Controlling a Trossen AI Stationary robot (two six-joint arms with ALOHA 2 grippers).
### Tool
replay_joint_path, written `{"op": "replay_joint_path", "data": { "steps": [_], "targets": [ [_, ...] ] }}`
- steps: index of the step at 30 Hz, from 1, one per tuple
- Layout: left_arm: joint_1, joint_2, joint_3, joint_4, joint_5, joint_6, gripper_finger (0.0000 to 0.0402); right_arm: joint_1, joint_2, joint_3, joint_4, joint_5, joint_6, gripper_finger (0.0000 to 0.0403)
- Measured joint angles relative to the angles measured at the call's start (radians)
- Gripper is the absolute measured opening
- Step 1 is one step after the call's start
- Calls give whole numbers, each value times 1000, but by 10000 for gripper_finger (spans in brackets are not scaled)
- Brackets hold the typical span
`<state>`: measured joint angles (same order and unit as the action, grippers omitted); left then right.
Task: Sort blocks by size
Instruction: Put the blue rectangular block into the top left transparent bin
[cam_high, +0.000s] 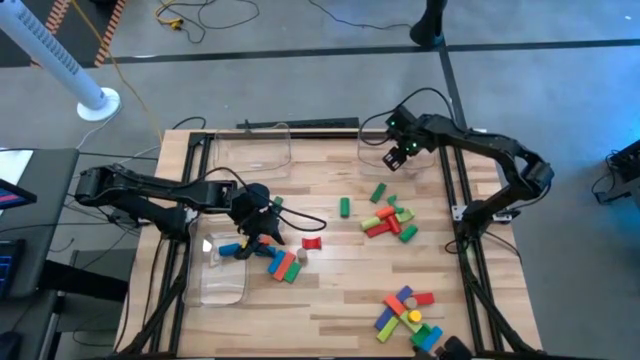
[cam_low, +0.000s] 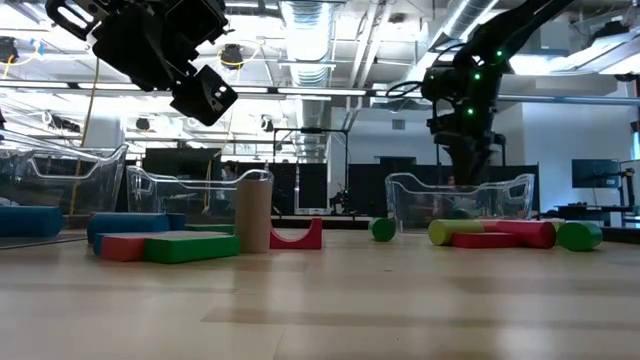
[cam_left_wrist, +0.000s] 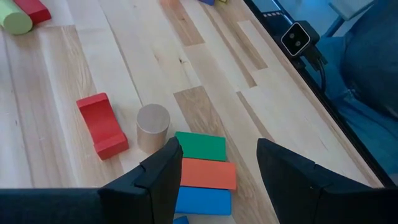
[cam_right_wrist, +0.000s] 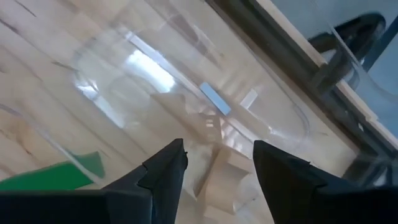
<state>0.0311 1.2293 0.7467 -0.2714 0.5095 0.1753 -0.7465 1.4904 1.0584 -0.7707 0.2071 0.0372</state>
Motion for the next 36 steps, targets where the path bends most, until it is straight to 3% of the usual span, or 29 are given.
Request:
{"op": "replay_joint_path", "data": {
  "steps": [11,16,26,36],
  "targets": [
    [0,0,0,1,-5,7,200,49,-108,1,31,4,14,224],
    [0,0,0,1,-5,23,200,125,-193,1,11,4,16,224],
    [0,0,0,1,-5,23,200,450,-309,1,-36,-3,63,224],
    [0,0,0,9,-24,23,200,811,-264,1,-18,-4,124,224]
  ]
}}
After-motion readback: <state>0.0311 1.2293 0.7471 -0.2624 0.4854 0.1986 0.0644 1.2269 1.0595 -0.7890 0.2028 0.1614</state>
